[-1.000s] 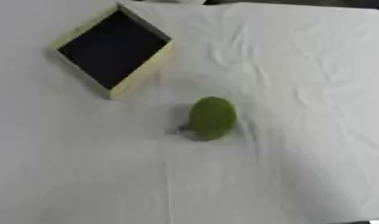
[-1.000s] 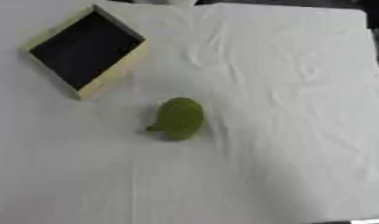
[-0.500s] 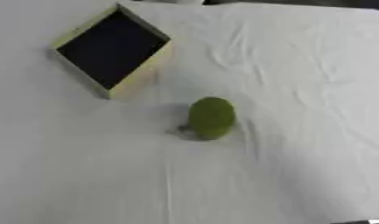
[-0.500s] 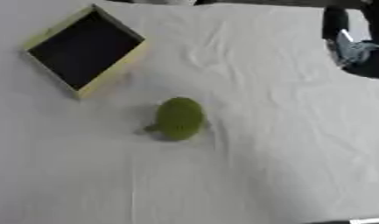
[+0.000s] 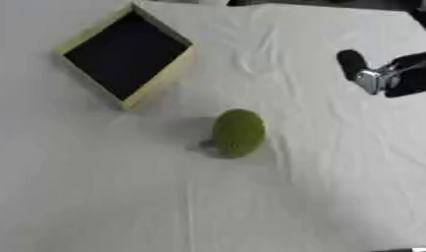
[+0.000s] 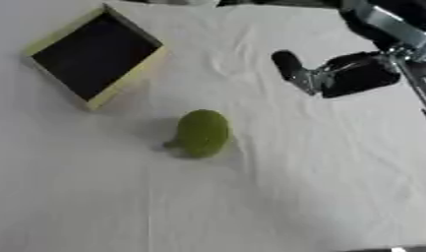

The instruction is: Pick up objects on the table and place them in the box.

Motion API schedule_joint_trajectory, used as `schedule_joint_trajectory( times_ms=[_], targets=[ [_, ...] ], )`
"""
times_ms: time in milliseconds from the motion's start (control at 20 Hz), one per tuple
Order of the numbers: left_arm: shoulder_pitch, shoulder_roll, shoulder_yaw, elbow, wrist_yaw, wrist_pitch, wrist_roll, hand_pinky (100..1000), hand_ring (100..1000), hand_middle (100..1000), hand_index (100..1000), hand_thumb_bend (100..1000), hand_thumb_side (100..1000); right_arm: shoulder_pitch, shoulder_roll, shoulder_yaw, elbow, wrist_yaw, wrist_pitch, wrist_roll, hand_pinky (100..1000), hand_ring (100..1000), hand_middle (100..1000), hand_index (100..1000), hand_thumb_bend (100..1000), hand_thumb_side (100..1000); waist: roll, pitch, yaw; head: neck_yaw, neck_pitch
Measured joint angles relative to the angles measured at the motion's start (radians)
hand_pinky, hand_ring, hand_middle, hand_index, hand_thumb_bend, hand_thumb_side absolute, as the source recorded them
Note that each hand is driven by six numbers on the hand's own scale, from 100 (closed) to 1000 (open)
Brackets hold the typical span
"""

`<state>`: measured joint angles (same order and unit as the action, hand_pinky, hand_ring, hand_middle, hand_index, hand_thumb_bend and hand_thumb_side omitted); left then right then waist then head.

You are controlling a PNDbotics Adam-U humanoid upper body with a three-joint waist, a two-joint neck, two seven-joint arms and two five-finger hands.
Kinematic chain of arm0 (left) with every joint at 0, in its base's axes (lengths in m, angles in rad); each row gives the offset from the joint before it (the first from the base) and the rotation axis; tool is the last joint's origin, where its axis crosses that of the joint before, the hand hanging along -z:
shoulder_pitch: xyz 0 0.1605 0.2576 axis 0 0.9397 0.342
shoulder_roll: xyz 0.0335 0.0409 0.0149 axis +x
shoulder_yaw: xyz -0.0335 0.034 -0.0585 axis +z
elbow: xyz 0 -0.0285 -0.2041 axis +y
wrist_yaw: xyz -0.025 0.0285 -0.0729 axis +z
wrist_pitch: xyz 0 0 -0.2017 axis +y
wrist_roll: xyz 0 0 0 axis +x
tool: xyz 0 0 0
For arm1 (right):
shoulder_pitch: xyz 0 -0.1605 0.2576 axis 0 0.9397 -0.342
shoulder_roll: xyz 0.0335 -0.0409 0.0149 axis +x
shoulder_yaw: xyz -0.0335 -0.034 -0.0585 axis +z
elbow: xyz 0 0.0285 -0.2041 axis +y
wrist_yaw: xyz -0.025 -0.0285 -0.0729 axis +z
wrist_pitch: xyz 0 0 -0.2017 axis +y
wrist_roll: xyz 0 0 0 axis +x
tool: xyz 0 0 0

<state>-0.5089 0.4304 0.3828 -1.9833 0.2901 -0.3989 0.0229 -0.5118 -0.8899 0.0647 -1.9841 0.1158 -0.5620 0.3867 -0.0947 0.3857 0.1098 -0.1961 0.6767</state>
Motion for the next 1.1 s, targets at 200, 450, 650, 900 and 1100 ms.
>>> schedule_joint_trajectory(
  times_ms=[200, 450, 650, 900, 1100],
  targets=[
    [0.0, 0.0, -0.005, 0.0, 0.001, 0.001, -0.002, 590, 705, 599, 693, 100, 502, -0.046, -0.005, 0.071, 0.0, 0.027, 0.011, 0.046, 890, 1000, 882, 954, 100, 102, -0.001, -0.004, 0.005, -0.005, 0.0],
    [0.0, 0.0, -0.005, 0.0, 0.003, 0.002, -0.003, 590, 705, 599, 693, 100, 503, -0.105, 0.026, 0.141, 0.017, 0.029, 0.046, 0.14, 893, 1000, 876, 985, 100, 143, -0.004, -0.005, 0.01, -0.009, 0.0],
    [-0.001, 0.0, -0.006, 0.0, 0.005, 0.004, -0.005, 590, 705, 599, 693, 100, 505, -0.14, 0.065, 0.184, 0.04, 0.029, 0.082, 0.226, 895, 1000, 883, 991, 100, 173, -0.006, -0.007, 0.015, -0.01, 0.001],
    [-0.002, 0.0, -0.011, 0.0, 0.009, 0.006, -0.007, 590, 705, 599, 693, 100, 506, -0.168, 0.096, 0.236, 0.074, 0.062, 0.123, 0.298, 898, 1000, 876, 1000, 100, 100, -0.006, -0.01, 0.021, -0.012, 0.008],
    [-0.002, -0.001, -0.012, 0.0, 0.01, 0.008, -0.01, 590, 705, 599, 693, 100, 507, -0.18, 0.107, 0.269, 0.105, 0.093, 0.143, 0.345, 909, 1000, 876, 1000, 100, 100, -0.009, -0.01, 0.022, -0.015, 0.009]
  ],
)
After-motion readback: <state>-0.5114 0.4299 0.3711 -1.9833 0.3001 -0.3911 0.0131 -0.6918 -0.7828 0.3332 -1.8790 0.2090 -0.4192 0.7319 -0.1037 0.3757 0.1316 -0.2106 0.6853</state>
